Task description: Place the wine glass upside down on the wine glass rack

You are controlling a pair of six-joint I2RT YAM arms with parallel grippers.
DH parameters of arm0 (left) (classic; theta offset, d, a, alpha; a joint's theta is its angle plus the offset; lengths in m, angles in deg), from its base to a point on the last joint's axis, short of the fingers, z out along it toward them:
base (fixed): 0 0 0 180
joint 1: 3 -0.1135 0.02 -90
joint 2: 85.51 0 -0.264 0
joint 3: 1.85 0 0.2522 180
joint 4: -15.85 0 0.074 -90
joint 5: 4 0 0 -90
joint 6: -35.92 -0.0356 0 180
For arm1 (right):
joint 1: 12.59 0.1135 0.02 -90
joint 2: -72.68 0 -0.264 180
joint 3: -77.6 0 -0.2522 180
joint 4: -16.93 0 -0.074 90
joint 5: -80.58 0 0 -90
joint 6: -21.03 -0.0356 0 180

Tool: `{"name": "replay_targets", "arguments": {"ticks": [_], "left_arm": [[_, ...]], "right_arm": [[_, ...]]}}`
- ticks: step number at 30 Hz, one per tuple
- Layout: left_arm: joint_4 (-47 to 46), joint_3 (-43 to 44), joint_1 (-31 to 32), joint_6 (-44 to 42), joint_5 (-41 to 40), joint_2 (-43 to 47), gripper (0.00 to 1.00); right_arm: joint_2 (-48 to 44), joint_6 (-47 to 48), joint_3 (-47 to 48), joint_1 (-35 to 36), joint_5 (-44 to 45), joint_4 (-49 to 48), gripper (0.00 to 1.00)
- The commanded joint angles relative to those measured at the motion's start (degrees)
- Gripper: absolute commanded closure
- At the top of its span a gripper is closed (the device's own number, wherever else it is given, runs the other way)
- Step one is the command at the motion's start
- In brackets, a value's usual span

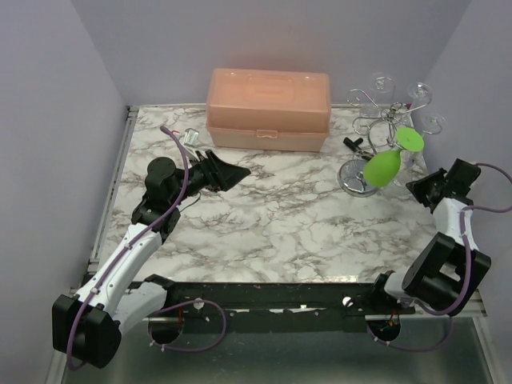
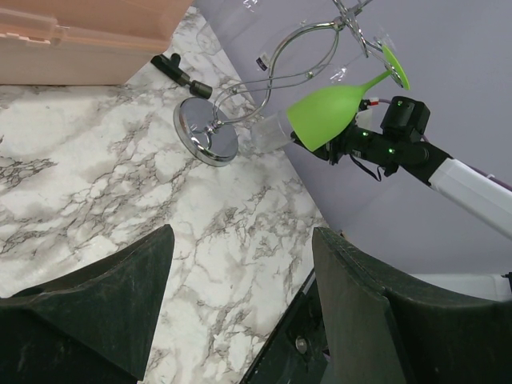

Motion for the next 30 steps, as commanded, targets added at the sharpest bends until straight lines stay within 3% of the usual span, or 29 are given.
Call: {"name": "replay_targets", "arguments": {"ticks": [1,4,12,30], "left_arm": [[-2.0,0.1,-0.3,0.3,0.3,0.0,0.28],[-2.0,0.1,-0.3,0.2,0.5,0.1,0.28],[-2.0,-1.1,-0.3,0.8,0.4,1.0,0.28],[-13.3,-5.6,-0.3,10.5,4.7,-3.1,0.28]], "right_arm": [[0.5,2.7,1.0,-0.3,1.6,3.6,0.8],[0.8,3.2,0.9,-0.3,1.5,3.7,0.82],[0.0,4.5,2.5,-0.3,0.6,6.0,0.99],[-8.0,13.8,9.0,-0.4,-6.3,24.2,1.0]]}}
